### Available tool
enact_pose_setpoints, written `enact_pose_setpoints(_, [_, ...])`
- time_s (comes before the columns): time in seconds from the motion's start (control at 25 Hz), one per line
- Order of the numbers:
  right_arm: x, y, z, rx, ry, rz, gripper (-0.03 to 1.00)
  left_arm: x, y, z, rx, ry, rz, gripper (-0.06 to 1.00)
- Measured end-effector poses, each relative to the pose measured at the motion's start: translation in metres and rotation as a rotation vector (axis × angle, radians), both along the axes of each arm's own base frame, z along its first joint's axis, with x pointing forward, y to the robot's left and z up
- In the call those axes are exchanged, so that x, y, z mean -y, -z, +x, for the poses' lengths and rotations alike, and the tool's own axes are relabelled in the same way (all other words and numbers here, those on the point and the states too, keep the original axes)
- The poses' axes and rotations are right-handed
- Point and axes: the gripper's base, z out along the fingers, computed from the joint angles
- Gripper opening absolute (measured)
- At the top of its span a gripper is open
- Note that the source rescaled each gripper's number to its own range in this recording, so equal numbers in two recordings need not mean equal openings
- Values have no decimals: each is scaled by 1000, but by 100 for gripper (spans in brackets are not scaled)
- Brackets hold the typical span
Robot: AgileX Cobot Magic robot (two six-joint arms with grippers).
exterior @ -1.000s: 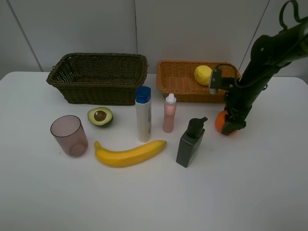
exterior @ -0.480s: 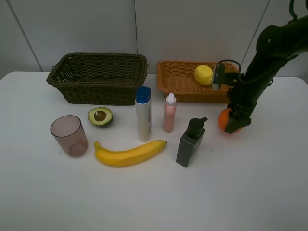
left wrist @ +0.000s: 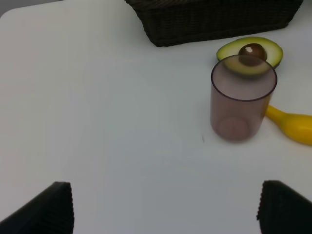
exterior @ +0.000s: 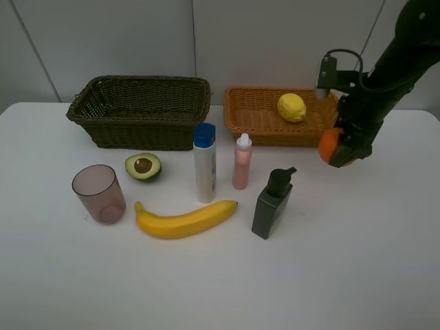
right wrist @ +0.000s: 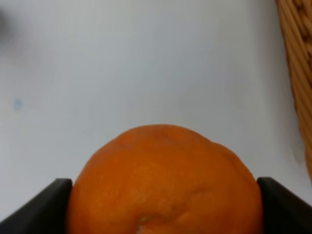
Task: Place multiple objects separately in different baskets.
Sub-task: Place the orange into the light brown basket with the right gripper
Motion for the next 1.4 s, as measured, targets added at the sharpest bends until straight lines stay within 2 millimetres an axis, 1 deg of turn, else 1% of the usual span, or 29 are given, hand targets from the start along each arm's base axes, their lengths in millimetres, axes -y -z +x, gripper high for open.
enact_pose_setpoints(0.28, [-4,-38,23,145,22,30,64,0,0,0,0,0,0,100])
enact_pose_setpoints(0.44, [-6,-47,40,218,24,42,64,0,0,0,0,0,0,100])
enact_pose_setpoints(0.6, [-10,-35,60,243,31,55,64,0,0,0,0,0,0,100])
enact_pose_setpoints(0.76, [-13,-17,80,258,37,57,64,0,0,0,0,0,0,100])
enact_pose_setpoints(0.88, [-15,-2,91,280,46,65,64,0,0,0,0,0,0,100])
enact_pose_setpoints(0.96, [-15,8,96,289,49,66,64,0,0,0,0,0,0,100])
enact_pose_setpoints(1.12, [-16,21,102,303,51,63,64,0,0,0,0,0,0,100])
enact_pose_setpoints(1.24, [-16,26,104,303,52,62,64,0,0,0,0,0,0,100])
enact_pose_setpoints(1.4, [-15,26,106,323,43,49,64,0,0,0,0,0,0,100])
